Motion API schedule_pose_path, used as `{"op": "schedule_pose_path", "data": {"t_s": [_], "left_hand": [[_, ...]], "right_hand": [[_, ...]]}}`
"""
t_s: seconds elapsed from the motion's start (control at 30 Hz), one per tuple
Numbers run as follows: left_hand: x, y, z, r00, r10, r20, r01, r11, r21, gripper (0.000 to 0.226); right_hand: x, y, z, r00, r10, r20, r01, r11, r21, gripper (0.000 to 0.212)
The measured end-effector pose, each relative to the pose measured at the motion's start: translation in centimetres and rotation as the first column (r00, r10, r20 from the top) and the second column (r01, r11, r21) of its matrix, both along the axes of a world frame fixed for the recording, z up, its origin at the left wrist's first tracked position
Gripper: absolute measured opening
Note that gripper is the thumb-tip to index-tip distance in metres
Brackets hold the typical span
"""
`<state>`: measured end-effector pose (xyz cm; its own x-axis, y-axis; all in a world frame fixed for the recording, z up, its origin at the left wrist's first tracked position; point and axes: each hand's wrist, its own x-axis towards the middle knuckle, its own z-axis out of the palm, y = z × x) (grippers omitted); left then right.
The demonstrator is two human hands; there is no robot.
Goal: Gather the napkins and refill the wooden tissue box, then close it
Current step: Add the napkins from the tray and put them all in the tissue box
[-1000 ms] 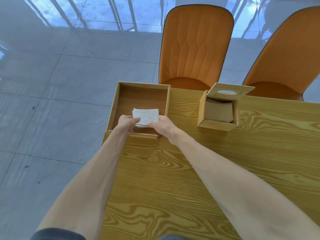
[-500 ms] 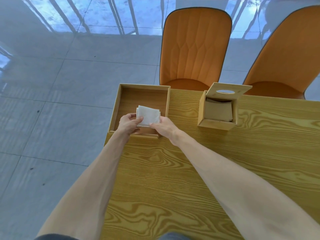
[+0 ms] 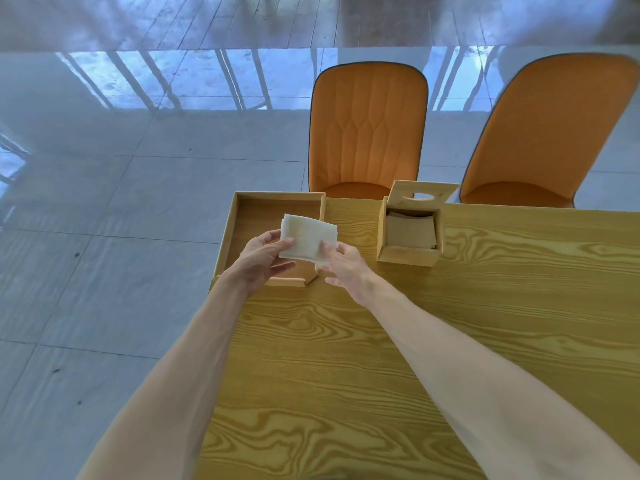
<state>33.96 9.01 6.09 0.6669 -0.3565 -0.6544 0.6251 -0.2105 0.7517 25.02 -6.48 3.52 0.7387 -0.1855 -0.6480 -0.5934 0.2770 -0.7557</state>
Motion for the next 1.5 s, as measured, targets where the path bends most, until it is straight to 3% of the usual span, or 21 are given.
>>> {"op": "schedule_pose_path", "data": {"t_s": [0.13, 0.33, 0.53, 0.7, 0.93, 1.4, 1.5], "left_hand": [[-1.8, -1.8, 0.3, 0.999, -0.045, -0.002, 0.045, 0.999, -0.022, 0.039], [-5.1, -5.8, -0.1, 0.983, -0.175, 0.053, 0.166, 0.977, 0.132, 0.016], [-7.1, -9.9, -0.3, 0.956, -0.275, 0.099, 0.262, 0.956, 0.130, 0.030], [-7.2, -13.6, -0.3, 0.962, -0.202, 0.185, 0.173, 0.972, 0.160, 0.034], [-5.6, -17.7, -0.9, 0.957, -0.106, 0.270, 0.039, 0.970, 0.240, 0.036], [-4.7, -20.7, -2.6, 0.875, -0.216, 0.433, -0.007, 0.890, 0.456, 0.025], [-4.7, -20.5, -2.8, 0.872, -0.221, 0.438, -0.009, 0.885, 0.465, 0.023]], "right_hand": [[-2.5, -2.3, 1.2, 0.991, -0.123, 0.050, 0.121, 0.991, 0.053, 0.042], [-5.9, -5.7, 1.9, 0.984, -0.175, 0.033, 0.178, 0.975, -0.133, 0.019], [-8.5, -10.1, 2.2, 0.986, -0.163, 0.041, 0.168, 0.945, -0.280, 0.021], [-8.8, -14.1, 1.8, 0.982, -0.181, 0.052, 0.186, 0.890, -0.416, 0.015], [-6.4, -17.4, 0.9, 0.959, -0.280, 0.053, 0.261, 0.789, -0.557, 0.034], [-4.3, -18.8, -1.6, 0.967, -0.248, -0.050, 0.117, 0.614, -0.780, 0.025], [-4.3, -18.7, -1.7, 0.964, -0.267, -0.023, 0.135, 0.557, -0.819, 0.036]]}}
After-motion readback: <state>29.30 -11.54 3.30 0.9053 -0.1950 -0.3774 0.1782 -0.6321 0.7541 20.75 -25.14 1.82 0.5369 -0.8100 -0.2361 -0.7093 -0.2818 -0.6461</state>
